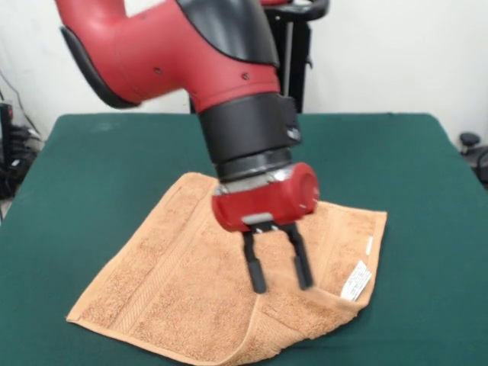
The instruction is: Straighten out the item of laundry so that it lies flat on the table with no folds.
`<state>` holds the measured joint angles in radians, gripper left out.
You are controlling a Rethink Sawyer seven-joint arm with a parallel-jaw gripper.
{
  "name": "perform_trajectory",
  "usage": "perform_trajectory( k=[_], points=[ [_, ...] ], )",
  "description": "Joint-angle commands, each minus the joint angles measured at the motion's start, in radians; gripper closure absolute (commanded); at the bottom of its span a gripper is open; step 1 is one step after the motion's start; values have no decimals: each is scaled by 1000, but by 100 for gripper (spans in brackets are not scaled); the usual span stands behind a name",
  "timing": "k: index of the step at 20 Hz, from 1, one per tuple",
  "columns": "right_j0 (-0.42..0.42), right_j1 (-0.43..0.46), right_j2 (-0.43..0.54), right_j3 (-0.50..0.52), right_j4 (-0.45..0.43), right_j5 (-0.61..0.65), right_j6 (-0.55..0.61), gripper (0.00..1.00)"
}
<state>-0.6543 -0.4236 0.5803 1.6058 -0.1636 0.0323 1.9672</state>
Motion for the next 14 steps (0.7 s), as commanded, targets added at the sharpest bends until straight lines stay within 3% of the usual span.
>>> perform_trajectory(
  k=[1, 4, 6, 14],
  points=[
    [-38, -48, 39, 115, 15, 171, 62, 0],
    [-48, -4, 47, 94, -4, 169, 38, 0],
    [-33, -1, 43, 136, -23, 116, 66, 0],
    [3, -6, 32, 131, -13, 84, 95, 0]
  ],
)
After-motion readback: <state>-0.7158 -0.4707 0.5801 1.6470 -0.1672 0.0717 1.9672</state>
